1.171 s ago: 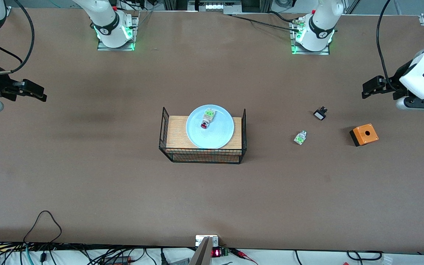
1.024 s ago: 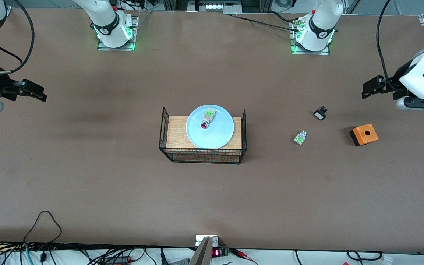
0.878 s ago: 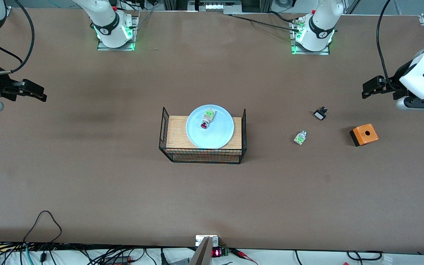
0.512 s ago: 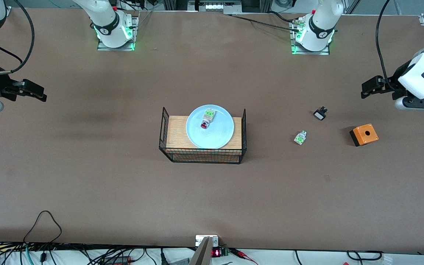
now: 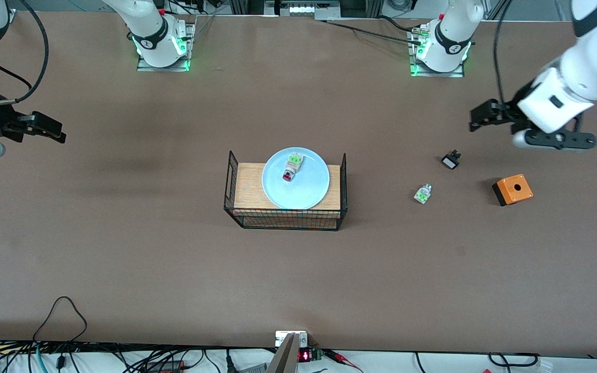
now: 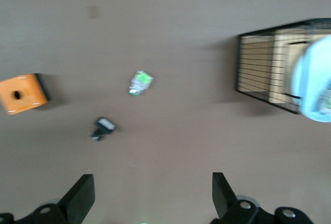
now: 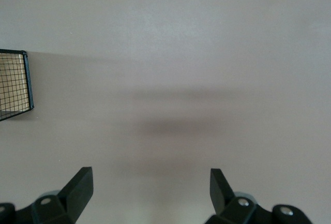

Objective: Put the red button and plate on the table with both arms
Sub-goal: 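Move the left gripper over the plate to the red button, then close the left gripper on the red button and lift it, then carry the red button beside the orange box with the left gripper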

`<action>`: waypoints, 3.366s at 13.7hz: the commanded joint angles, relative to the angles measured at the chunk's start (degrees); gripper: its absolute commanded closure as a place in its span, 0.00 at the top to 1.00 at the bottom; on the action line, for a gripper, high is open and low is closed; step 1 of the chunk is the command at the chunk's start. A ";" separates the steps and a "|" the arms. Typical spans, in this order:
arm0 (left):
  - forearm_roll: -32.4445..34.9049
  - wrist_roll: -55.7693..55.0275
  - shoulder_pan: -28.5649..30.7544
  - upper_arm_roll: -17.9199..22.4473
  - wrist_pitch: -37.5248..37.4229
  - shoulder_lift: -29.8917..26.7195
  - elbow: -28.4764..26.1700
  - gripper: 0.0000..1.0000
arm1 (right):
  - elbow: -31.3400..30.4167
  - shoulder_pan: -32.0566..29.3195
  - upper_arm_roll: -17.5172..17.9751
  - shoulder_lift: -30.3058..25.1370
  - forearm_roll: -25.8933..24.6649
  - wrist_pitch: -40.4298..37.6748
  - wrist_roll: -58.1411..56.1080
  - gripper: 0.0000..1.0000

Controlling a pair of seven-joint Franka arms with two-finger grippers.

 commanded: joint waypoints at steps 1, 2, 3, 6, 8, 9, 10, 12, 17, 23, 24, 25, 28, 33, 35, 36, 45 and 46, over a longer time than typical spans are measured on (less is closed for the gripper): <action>-0.72 -7.42 -1.35 -6.93 -1.27 7.88 9.24 1.00 | 0.23 0.05 -0.09 -0.31 -0.54 -0.22 -0.22 1.00; -0.54 -11.02 -2.84 -8.69 -1.18 10.08 11.70 1.00 | 0.23 0.05 -0.09 -0.31 -0.54 -0.22 -0.22 1.00; -0.37 -14.02 -5.46 -9.23 -0.75 12.28 13.64 1.00 | 0.23 0.05 -0.09 -0.31 -0.54 -0.22 -0.22 1.00; 3.57 -17.29 -13.55 -9.06 3.81 19.40 18.84 1.00 | 0.32 0.05 -0.09 -0.40 -0.54 -0.31 -0.31 1.00; 5.87 -19.22 -17.95 -8.80 9.69 23.44 19.11 1.00 | 0.32 0.05 -0.09 -0.49 -0.54 -0.31 -0.22 1.00; 7.79 -20.02 -20.32 -8.63 12.94 25.47 19.11 1.00 | 0.32 0.05 -0.09 -0.49 -0.54 -0.31 -0.22 1.00; 11.11 -21.16 -22.08 -8.71 15.49 26.97 19.11 1.00 | 0.32 0.05 -0.09 -0.49 -0.54 -0.31 -0.31 1.00; 18.85 -25.28 -26.48 -8.63 17.18 29.78 19.11 1.00 | 0.32 0.05 -0.09 -0.49 -0.54 -0.31 -0.23 1.00; 22.13 -25.91 -29.66 -8.62 26.05 36.11 19.02 1.00 | 0.58 -0.04 -0.27 -0.57 -0.46 -0.40 -0.84 1.00; 26.17 -26.70 -30.80 -8.62 26.77 38.49 18.23 1.00 | 0.67 0.05 -0.18 -0.49 -0.54 -0.31 -0.49 1.00; 26.26 -26.62 -30.89 -8.62 26.77 39.02 18.14 0.97 | 0.76 0.05 -0.18 -0.49 -0.46 -0.40 -0.40 1.00; 26.26 -26.18 -30.89 -8.62 26.77 39.20 18.14 0.90 | 1.02 -0.04 -0.27 -0.49 -0.54 -0.40 -0.40 1.00; 26.27 -26.00 -31.41 -8.62 26.68 39.55 17.88 0.56 | 1.37 -0.30 -0.44 -0.49 -0.54 -0.40 -1.02 1.00; 26.18 -26.18 -30.89 -8.71 24.93 37.80 18.40 0.17 | 1.37 -0.12 -0.35 -0.13 -0.54 -0.40 -0.75 1.00; 25.39 -26.27 -29.67 -8.80 21.08 34.65 18.93 0.17 | 1.37 -0.12 -0.35 -0.13 -0.54 -0.40 -0.93 1.00; 25.30 -26.44 -28.35 -9.06 18.44 32.63 18.93 0.17 | 1.37 -0.12 -0.35 -0.13 -0.54 -0.40 -0.84 1.00; 20.74 -12.42 -5.52 -9.50 -1.44 26.37 18.85 0.14 | 1.98 -0.21 -0.35 -0.49 -0.54 -0.40 -1.01 1.00; 20.64 -9.07 -2.97 -9.42 -1.88 26.54 18.59 0.14 | 2.08 -0.30 -0.35 -0.31 -0.54 -0.40 -1.02 1.00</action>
